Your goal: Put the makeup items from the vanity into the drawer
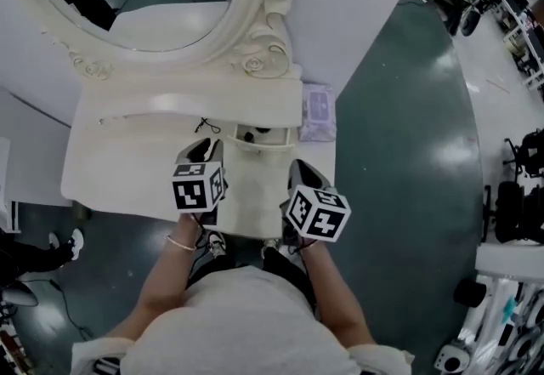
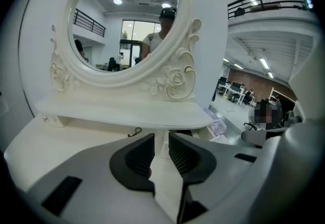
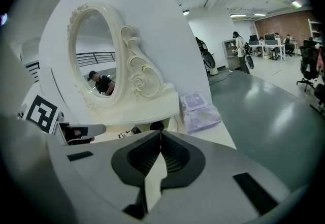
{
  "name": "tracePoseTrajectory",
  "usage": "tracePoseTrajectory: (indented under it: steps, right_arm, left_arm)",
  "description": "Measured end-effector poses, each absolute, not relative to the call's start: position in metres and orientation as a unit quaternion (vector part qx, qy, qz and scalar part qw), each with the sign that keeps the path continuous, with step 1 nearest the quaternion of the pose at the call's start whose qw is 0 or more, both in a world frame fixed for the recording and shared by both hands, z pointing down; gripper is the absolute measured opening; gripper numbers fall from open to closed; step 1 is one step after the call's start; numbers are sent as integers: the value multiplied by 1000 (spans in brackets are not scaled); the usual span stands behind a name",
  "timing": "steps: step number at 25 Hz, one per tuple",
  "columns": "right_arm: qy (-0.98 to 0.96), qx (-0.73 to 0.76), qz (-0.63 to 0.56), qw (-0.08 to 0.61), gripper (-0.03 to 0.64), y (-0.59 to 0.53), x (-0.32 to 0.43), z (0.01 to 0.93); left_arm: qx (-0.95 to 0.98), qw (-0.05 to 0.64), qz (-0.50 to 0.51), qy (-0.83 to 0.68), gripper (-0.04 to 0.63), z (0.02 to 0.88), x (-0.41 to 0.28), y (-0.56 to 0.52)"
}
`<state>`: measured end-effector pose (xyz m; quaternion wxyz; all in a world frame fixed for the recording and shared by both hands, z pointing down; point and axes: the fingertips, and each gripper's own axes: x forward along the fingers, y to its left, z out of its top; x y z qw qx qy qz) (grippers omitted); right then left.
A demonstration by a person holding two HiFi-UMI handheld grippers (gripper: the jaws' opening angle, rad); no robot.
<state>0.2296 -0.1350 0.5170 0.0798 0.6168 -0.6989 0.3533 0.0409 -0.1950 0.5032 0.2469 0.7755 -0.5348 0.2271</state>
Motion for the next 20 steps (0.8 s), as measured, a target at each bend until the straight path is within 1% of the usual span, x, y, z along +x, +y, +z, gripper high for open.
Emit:
tracePoseTrajectory:
  steps: [11,20]
  right_arm:
    - [-723,599,332,90,18,-143,137,501]
    - [-733,597,311,97,18,-143,89,489]
  left_arm:
    - [759,253,211,-562,26,497,-52,-187]
    - [763,251,199,-562,18,490,-96,-186]
